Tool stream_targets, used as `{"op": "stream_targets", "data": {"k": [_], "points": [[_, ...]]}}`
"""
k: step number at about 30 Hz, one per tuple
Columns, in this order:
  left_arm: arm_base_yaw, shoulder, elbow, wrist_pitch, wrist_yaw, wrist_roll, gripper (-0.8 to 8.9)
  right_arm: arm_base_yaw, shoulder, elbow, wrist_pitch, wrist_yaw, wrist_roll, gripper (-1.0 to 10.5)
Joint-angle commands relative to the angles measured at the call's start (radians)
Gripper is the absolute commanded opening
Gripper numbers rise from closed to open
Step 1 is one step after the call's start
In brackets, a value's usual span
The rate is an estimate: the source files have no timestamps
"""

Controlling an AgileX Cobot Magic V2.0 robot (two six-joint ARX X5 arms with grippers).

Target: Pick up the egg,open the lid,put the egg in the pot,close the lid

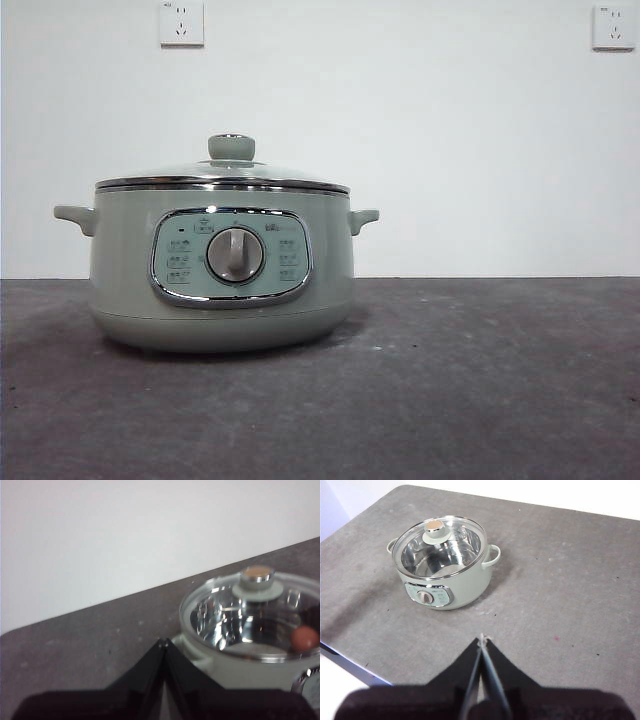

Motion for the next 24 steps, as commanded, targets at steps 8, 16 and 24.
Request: {"op": "stream_targets", "data": {"k": [8, 16, 24], "points": [[0.021, -0.174, -0.311, 0.109, -0.043, -0.115, -0.04, 0.001, -0.003, -0.006, -0.024, 0.004, 0.011, 0.0], [0.021, -0.311, -0.443, 0.111, -0.113, -0.181, -0.04, 0.001, -0.003, -0.006, -0.024, 0.004, 0.011, 0.0], [0.026, -0.334, -0.465, 0.064, -0.11, -0.209, -0.04, 0.001, -0.003, -0.006, -0.024, 0.005, 0.011, 0.0]]}}
